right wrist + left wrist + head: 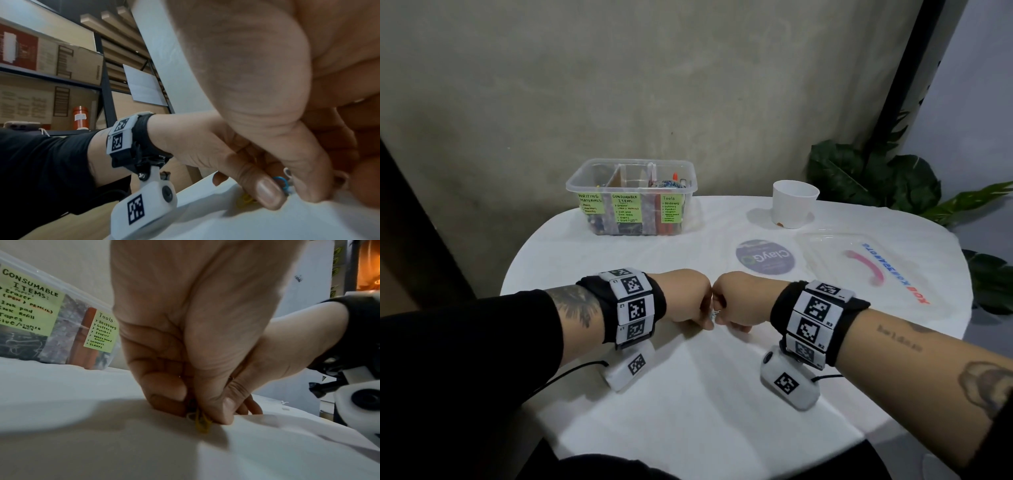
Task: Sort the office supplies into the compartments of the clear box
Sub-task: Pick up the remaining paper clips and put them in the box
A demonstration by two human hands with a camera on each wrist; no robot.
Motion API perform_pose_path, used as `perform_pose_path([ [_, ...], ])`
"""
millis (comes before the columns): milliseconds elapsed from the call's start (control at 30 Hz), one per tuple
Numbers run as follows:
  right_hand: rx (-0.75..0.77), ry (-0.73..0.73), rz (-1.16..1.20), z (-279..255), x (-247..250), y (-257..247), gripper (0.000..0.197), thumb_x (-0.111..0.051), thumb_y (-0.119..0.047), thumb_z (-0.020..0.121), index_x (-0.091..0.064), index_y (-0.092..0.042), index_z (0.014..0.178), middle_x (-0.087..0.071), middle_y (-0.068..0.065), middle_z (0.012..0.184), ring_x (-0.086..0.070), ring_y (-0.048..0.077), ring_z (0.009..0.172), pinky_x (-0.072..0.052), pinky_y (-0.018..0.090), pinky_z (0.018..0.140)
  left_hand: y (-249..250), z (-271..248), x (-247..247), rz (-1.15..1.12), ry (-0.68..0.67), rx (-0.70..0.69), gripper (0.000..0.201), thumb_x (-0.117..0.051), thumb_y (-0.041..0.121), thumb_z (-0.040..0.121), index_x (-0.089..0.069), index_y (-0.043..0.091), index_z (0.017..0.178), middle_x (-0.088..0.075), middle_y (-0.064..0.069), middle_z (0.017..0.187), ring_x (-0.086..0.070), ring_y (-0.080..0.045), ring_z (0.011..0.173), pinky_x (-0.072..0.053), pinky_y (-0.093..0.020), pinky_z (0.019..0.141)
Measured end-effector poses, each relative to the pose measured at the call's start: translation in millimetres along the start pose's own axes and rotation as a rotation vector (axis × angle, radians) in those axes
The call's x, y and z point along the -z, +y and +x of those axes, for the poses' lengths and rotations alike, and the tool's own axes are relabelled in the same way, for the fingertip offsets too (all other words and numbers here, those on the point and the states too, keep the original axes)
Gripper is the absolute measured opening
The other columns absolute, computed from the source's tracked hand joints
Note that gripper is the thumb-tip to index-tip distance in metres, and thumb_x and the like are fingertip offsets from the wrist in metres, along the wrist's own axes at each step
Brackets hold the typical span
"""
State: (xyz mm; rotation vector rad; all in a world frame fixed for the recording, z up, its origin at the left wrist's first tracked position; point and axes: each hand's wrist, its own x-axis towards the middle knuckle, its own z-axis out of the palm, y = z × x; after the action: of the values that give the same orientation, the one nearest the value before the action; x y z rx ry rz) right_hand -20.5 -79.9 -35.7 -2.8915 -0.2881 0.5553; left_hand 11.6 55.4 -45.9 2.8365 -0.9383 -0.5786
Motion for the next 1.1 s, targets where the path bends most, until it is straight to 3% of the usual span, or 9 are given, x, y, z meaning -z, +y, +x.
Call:
perform_pose_path([
  [133, -0.028, 0.009, 0.023, -4.0, 1.7, 1.5, 0.025, -0.063, -0.02, 0.09, -0.067, 0.002, 0.102, -0.062, 0.004, 0.071, -0.055, 0.02, 0.067, -0.047, 0.027, 0.065, -8.8, -0.2, 3.7, -0.26, -0.034, 0.076, 0.032, -0.073, 0.037, 0.085, -0.073, 0.005, 0.088, -0.072, -0.008, 0.082, -0.06, -0.018, 0.066, -0.05, -0.023, 0.063],
  [300, -0.102, 0.148, 0.346, -5.1, 16.2, 14.7, 0.015, -0.069, -0.021, 0.089, -0.067, -0.006, 0.092, -0.061, 0.003, 0.069, -0.054, 0.015, 0.056, -0.044, 0.022, 0.05, -27.0, 2.5, 11.1, -1.231, -0.04, 0.265, 0.016, -0.067, 0.02, 0.091, -0.065, 0.004, 0.09, -0.071, -0.012, 0.073, -0.067, -0.019, 0.057, -0.056, -0.029, 0.065],
  [433, -0.029, 0.397, 0.669, -5.7, 28.3, 8.3, 0.022, -0.08, -0.023, 0.081, -0.07, -0.004, 0.086, -0.063, 0.004, 0.067, -0.053, 0.01, 0.054, -0.041, 0.02, 0.045, -23.8, 3.5, 19.5, -1.908, -0.031, 0.348, 0.018, -0.051, 0.011, 0.099, -0.06, -0.004, 0.097, -0.063, -0.014, 0.082, -0.065, -0.018, 0.072, -0.06, -0.033, 0.068],
  [600, 0.048, 0.441, 0.875, -3.4, 28.9, -5.6, 0.017, -0.083, -0.006, 0.074, -0.069, -0.002, 0.081, -0.074, 0.019, 0.078, -0.067, 0.017, 0.061, -0.048, 0.023, 0.05, -15.1, 8.8, 11.5, -2.098, -0.006, 0.323, 0.032, -0.034, 0.015, 0.102, -0.052, -0.011, 0.106, -0.061, -0.022, 0.093, -0.063, -0.032, 0.094, -0.06, -0.046, 0.059],
  [667, 0.051, 0.443, 0.885, -3.7, 24.3, -4.7, 0.011, -0.08, -0.007, 0.079, -0.073, 0.001, 0.081, -0.074, 0.014, 0.073, -0.068, 0.014, 0.061, -0.051, 0.022, 0.052, -16.5, 9.9, 7.8, -2.146, -0.015, 0.35, 0.032, -0.034, 0.022, 0.101, -0.053, -0.004, 0.1, -0.061, -0.016, 0.081, -0.065, -0.025, 0.073, -0.059, -0.033, 0.051],
  [767, -0.064, 0.466, 0.826, 1.5, 15.1, 6.7, 0.007, -0.078, -0.009, 0.081, -0.074, -0.003, 0.082, -0.068, 0.005, 0.071, -0.062, 0.014, 0.064, -0.057, 0.028, 0.059, -19.2, 7.7, 4.6, -1.915, 0.038, 0.432, 0.03, -0.045, 0.031, 0.098, -0.047, 0.014, 0.073, -0.04, 0.002, 0.056, -0.036, -0.01, 0.04, -0.031, -0.014, 0.038],
  [833, -0.142, 0.344, 0.655, 5.8, 9.7, 16.0, 0.01, -0.081, -0.009, 0.074, -0.073, -0.015, 0.078, -0.066, 0.002, 0.071, -0.06, 0.017, 0.064, -0.059, 0.033, 0.068, -24.1, 6.1, 0.1, -1.319, 0.153, 0.396, 0.034, -0.061, 0.041, 0.092, -0.05, 0.015, 0.072, -0.038, 0.004, 0.054, -0.028, -0.01, 0.039, -0.021, -0.017, 0.038],
  [933, -0.195, 0.088, 0.439, 5.3, 6.0, 20.7, 0.023, -0.082, -0.01, 0.067, -0.072, -0.027, 0.08, -0.067, 0.002, 0.07, -0.059, 0.019, 0.059, -0.057, 0.031, 0.068, -24.6, -0.6, -2.4, -0.717, 0.071, 0.265, 0.042, -0.085, 0.044, 0.069, -0.067, 0.013, 0.092, -0.05, 0.005, 0.057, -0.034, -0.012, 0.043, -0.025, -0.02, 0.045],
  [1100, -0.189, 0.018, 0.403, 3.2, 4.2, 22.8, 0.024, -0.082, -0.013, 0.07, -0.069, -0.027, 0.086, -0.062, 0.003, 0.055, -0.056, 0.023, 0.053, -0.052, 0.03, 0.069, -17.7, -1.6, -5.5, -0.479, 0.082, 0.226, 0.04, -0.09, 0.04, 0.062, -0.069, 0.028, 0.094, -0.058, 0.009, 0.084, -0.052, -0.008, 0.071, -0.038, -0.023, 0.06],
])
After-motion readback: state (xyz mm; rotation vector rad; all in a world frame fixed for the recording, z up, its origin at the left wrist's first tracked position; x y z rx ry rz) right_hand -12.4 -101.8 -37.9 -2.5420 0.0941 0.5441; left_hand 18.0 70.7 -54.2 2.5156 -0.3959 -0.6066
